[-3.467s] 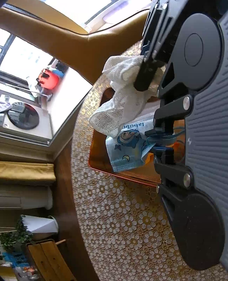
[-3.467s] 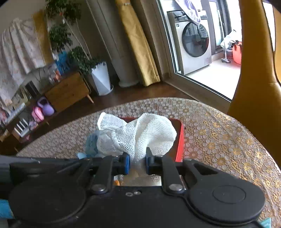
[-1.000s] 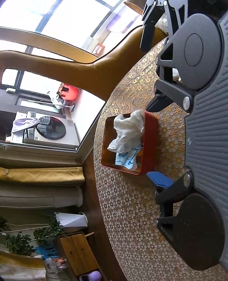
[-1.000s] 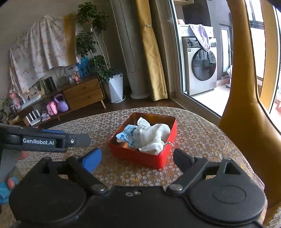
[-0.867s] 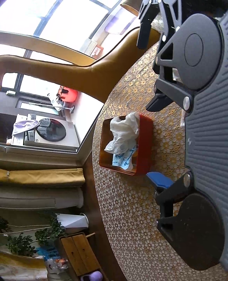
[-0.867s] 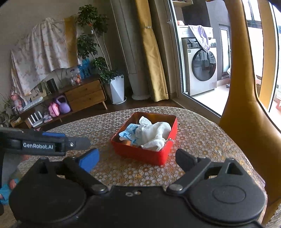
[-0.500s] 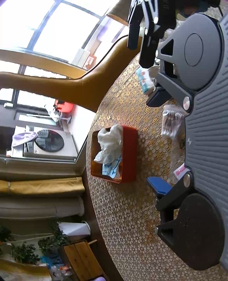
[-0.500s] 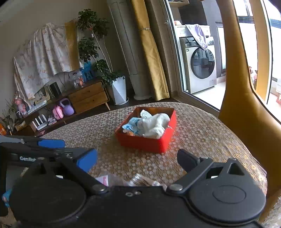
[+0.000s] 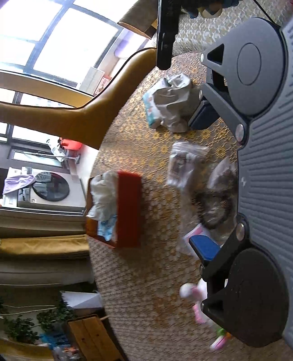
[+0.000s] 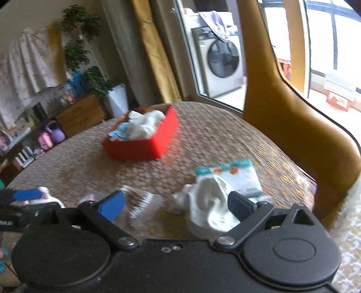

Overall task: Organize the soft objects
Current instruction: 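Move the left gripper to the small clear bag while the right gripper approaches the white cloth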

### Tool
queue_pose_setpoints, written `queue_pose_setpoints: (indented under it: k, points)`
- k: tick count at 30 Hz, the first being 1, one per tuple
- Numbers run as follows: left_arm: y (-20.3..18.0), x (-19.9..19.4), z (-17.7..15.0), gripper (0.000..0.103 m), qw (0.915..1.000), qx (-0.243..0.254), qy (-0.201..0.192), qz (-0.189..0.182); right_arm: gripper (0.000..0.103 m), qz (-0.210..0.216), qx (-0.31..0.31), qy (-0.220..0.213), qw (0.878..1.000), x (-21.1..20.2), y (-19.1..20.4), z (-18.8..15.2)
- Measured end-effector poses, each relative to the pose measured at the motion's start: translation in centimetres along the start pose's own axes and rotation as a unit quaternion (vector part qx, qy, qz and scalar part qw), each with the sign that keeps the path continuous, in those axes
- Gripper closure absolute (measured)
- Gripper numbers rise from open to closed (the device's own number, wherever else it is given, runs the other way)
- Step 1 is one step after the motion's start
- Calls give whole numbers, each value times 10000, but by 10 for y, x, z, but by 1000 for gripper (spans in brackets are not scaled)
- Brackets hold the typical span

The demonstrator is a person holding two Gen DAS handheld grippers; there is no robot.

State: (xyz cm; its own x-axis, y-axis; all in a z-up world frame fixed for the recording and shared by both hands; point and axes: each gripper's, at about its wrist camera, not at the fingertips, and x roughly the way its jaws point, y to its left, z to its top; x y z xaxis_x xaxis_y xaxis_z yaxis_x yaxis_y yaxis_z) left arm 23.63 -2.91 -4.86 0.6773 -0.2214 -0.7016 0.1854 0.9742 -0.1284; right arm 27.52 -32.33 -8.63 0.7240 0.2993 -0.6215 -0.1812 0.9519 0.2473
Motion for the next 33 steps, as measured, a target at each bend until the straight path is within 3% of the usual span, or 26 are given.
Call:
queue_pose_setpoints:
  k: [6, 14, 25, 27, 29, 33]
  points:
    - [-6, 15, -15, 3, 9998, -12, 170, -112, 5, -140, 143, 202, 9996, 19, -13, -10]
    - [-11, 43, -38, 3, 9990, -8, 370, 232, 6, -233, 228, 495, 9982, 50, -18, -22]
    - [-21, 76, -64, 4, 9980, 38, 458, 429, 11, -299, 285, 672, 9969, 78, -25, -25]
    - [-22, 81, -65, 10, 9978, 54, 467, 473, 14, -318, 300, 696, 9966, 82, -26, -25]
    - [-22, 85, -65, 23, 9976, 57, 477, 502, 16, -341, 315, 708, 9964, 85, -28, -26]
    - [-23, 90, -64, 32, 9975, 92, 468, 520, 23, -336, 372, 711, 9962, 88, -32, -27]
